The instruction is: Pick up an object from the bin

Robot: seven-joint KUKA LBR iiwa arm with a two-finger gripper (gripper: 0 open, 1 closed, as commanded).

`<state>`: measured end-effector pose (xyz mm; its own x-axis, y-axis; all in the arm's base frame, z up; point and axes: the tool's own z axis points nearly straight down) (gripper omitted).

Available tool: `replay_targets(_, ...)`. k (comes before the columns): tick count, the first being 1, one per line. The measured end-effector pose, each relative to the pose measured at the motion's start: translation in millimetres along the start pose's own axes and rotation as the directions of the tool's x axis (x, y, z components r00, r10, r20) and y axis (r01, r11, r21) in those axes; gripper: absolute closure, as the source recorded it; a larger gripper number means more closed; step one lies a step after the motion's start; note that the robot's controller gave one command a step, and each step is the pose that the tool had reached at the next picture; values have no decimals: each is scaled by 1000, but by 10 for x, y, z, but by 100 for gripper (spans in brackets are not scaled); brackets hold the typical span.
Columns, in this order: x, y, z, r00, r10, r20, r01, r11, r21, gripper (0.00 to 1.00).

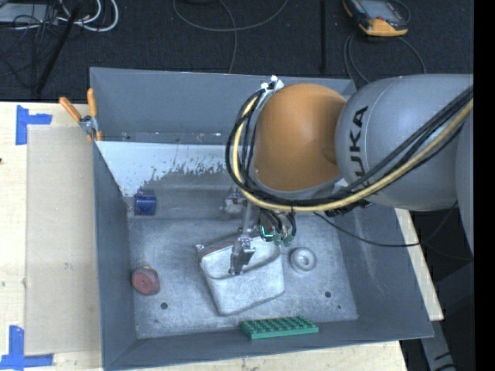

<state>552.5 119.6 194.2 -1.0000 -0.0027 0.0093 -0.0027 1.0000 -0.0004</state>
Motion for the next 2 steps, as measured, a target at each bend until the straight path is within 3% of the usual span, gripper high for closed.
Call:
replay_targets(1,-686,-580,1198,998,-66,12,66,998,2,0)
replay_targets(2,-561,-1008,907,935,-354,11,354,935,4,0)
